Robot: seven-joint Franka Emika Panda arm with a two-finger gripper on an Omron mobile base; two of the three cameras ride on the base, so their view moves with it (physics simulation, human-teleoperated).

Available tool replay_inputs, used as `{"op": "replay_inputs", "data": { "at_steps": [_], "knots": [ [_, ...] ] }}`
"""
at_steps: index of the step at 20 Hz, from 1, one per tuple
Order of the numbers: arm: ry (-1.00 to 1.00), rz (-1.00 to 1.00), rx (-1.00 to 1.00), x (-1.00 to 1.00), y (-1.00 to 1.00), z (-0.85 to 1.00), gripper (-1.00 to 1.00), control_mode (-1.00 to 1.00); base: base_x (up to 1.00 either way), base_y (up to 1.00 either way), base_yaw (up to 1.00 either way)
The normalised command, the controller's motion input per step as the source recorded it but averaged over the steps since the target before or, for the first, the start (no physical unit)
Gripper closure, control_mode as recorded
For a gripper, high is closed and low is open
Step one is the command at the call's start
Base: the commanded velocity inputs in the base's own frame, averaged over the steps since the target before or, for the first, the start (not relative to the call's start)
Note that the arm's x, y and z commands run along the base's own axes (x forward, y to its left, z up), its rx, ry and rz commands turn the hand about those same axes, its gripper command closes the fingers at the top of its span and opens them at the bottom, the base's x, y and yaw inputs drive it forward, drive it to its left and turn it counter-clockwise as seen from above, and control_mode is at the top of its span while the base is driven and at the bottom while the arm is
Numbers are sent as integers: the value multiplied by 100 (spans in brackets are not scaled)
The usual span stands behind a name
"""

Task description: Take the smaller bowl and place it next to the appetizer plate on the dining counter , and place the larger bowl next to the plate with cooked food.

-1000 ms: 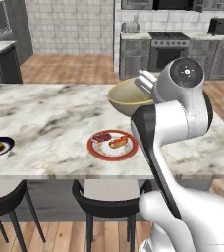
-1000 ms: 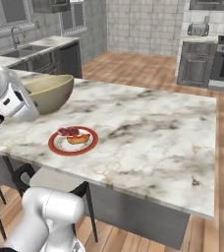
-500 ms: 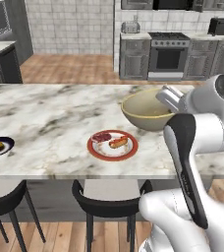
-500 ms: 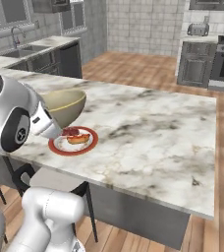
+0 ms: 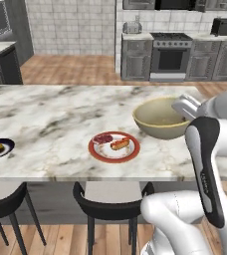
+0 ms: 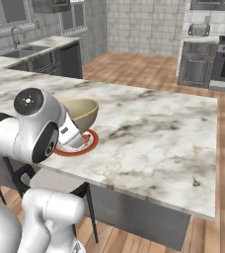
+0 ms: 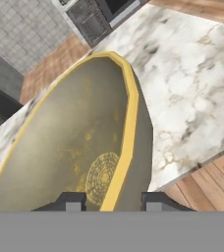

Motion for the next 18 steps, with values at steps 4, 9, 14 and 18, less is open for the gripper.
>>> {"op": "replay_inputs", "data": {
  "at_steps": [4,9,14,18],
  "knots": [
    [-2,0,1,27,-47,-35,100,-100,0,0,0],
    [0,0,1,37,-36,-30,100,-100,0,0,0],
    [0,0,0,39,-20,-26,100,-100,0,0,0],
    [0,0,6,38,-16,-32,100,-100,0,0,0]
  ]
}}
